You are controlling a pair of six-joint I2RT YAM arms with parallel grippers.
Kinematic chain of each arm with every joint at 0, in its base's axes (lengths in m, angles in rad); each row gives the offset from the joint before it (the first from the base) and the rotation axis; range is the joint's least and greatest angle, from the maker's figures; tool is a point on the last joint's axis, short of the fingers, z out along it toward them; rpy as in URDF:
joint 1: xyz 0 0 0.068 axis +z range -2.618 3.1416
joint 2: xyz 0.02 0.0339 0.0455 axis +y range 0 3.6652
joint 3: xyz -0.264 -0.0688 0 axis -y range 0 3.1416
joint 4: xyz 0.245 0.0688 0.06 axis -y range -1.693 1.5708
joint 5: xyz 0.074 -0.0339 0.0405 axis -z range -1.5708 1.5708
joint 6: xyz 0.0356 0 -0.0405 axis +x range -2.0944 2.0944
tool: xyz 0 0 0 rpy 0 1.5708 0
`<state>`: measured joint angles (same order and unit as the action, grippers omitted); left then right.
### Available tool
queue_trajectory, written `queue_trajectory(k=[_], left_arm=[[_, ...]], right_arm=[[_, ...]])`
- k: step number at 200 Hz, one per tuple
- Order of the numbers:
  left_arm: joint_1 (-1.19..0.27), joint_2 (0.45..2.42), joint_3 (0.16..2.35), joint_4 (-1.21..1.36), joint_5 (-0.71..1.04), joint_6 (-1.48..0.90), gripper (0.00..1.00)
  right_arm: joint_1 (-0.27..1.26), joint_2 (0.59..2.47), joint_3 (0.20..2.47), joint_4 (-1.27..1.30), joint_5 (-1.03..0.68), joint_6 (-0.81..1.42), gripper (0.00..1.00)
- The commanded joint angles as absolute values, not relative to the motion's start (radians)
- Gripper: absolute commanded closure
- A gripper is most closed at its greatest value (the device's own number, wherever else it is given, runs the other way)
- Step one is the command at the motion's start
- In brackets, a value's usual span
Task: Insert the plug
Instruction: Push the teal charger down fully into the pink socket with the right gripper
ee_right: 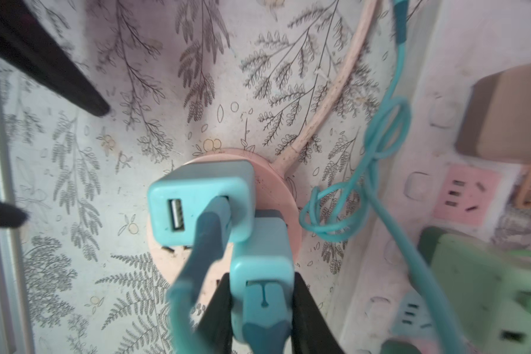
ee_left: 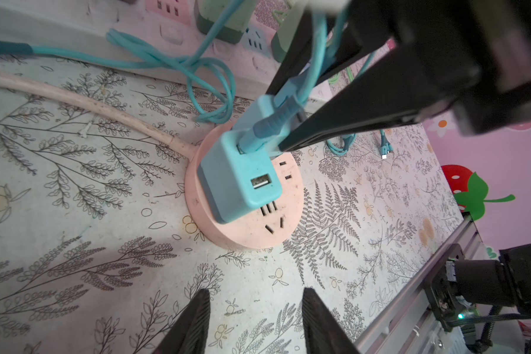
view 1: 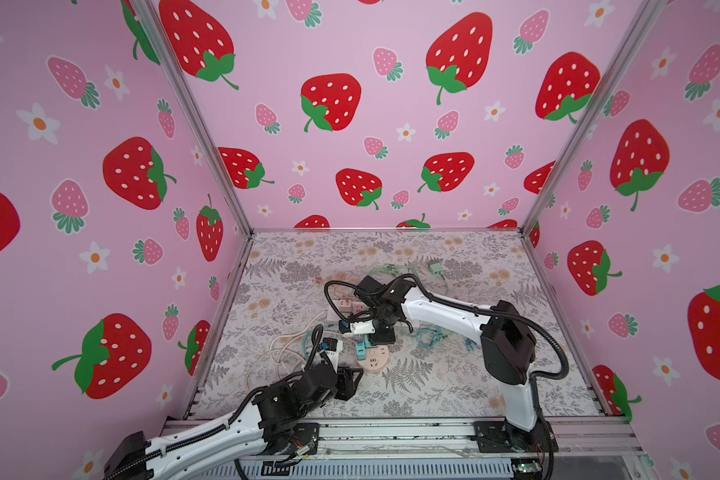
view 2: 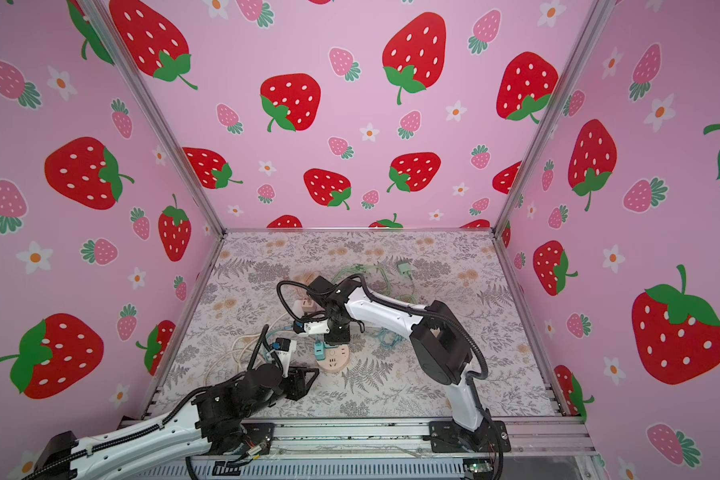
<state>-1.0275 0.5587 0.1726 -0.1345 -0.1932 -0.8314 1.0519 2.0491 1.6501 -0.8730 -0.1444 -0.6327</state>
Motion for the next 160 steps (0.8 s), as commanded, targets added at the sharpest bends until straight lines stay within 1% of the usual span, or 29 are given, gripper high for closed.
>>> queue_trajectory(k=[1,56,85,160], left_arm=[[-1.025,0.552,0.191,-0.156,-0.185,-0.806,0.49],[-1.025,0.540,0.198,-0.153,-0.169,-0.784,0.48],[-1.025,0.544,0.202,-0.158,-0.172,-0.775,0.48],[-1.026,0.545,0.238,-0.191,-0.163,-0.750,0.47]], right_arm=[[1.058,2.177,1.568,-0.960,-0.059,-0.652,0.89],[1.059,2.199,1.550,-0.938,-0.044,-0.639,0.89],[1.059,2.175,1.543,-0.916,-0.071,-0.623,0.89],[1.058,2.058,1.550,-0.882,-0.159,-0.585,0.78]])
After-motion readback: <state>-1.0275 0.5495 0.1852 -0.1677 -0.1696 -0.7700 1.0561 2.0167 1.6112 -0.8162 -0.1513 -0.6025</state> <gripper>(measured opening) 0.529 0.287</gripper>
